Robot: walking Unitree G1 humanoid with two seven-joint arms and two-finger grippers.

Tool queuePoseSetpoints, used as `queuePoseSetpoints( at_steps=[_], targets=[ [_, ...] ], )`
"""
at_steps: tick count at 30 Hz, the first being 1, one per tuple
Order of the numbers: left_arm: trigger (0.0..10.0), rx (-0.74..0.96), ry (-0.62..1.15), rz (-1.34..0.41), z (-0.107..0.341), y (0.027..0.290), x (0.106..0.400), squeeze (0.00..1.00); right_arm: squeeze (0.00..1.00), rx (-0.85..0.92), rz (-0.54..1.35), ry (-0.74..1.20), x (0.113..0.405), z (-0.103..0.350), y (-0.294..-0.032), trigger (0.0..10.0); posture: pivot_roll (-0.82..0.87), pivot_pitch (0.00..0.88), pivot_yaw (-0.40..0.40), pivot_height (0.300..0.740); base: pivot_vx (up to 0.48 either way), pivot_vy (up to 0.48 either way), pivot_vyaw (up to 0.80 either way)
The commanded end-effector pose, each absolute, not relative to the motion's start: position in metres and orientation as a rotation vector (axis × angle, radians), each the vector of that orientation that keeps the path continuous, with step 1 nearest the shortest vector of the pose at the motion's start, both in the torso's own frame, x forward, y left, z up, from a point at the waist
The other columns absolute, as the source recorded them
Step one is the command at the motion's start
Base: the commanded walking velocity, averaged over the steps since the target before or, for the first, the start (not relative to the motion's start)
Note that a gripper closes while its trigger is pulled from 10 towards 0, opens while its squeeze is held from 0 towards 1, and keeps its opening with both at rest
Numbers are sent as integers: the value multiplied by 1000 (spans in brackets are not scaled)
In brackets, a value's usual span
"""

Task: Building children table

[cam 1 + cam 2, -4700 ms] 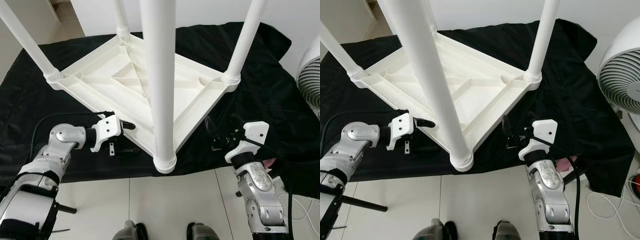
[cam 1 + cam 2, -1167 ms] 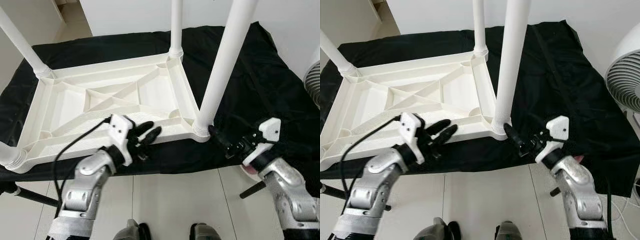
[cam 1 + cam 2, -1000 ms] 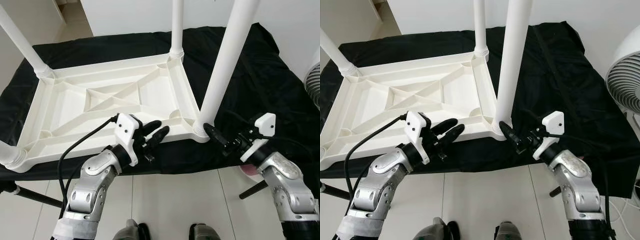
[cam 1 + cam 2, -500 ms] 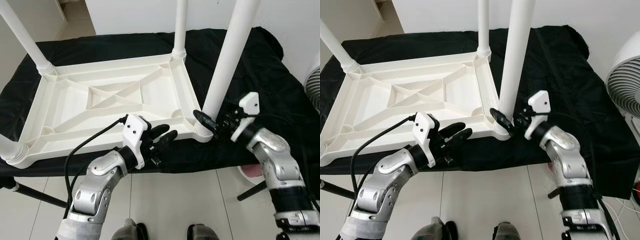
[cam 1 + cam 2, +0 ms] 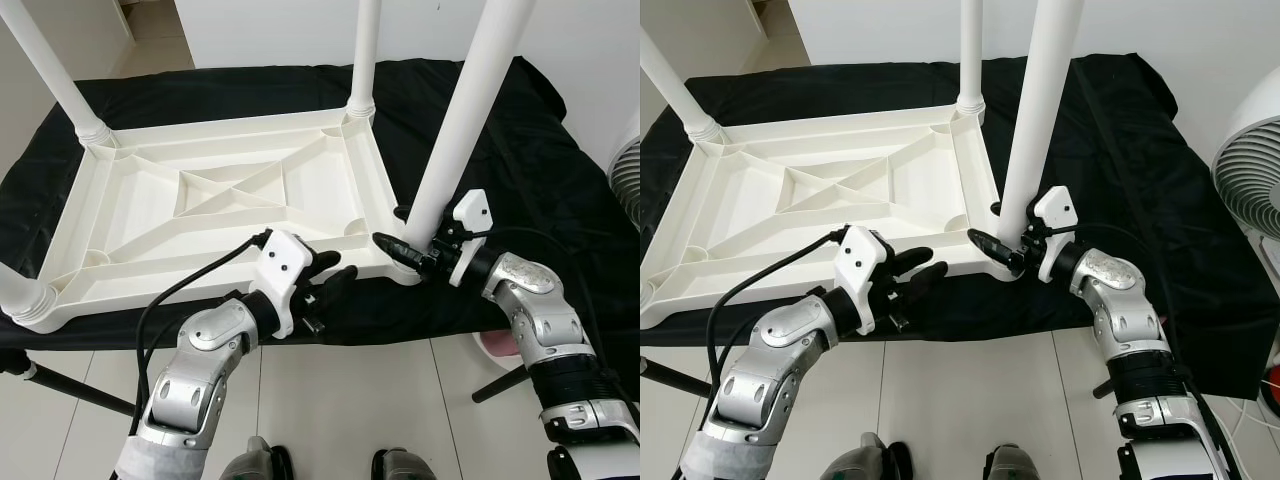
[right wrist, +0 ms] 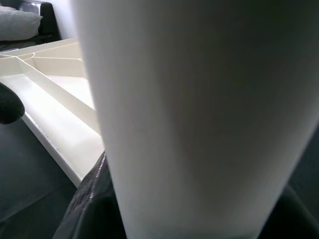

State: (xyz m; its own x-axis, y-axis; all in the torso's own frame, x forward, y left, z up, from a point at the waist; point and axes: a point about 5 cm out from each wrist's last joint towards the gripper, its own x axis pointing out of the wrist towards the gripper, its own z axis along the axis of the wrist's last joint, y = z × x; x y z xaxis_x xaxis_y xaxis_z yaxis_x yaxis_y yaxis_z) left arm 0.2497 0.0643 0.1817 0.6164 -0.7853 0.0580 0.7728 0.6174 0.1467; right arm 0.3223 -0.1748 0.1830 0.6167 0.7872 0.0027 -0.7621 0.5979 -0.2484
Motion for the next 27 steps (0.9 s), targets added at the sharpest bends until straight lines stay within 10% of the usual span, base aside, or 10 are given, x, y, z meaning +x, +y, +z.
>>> queuePoseSetpoints(
  at_steps=[1, 27],
  targets=[
    [10000, 101, -71, -663, 170, 69, 253, 0, 0, -259, 936, -115, 321, 182, -173, 0, -101, 109, 68, 740, 0, 0, 0],
    [10000, 173, -117, -526, 173, 75, 260, 0, 0, -66, 432, -114, 292, 161, -160, 0, -70, 156, 56, 740, 0, 0, 0]
  ],
)
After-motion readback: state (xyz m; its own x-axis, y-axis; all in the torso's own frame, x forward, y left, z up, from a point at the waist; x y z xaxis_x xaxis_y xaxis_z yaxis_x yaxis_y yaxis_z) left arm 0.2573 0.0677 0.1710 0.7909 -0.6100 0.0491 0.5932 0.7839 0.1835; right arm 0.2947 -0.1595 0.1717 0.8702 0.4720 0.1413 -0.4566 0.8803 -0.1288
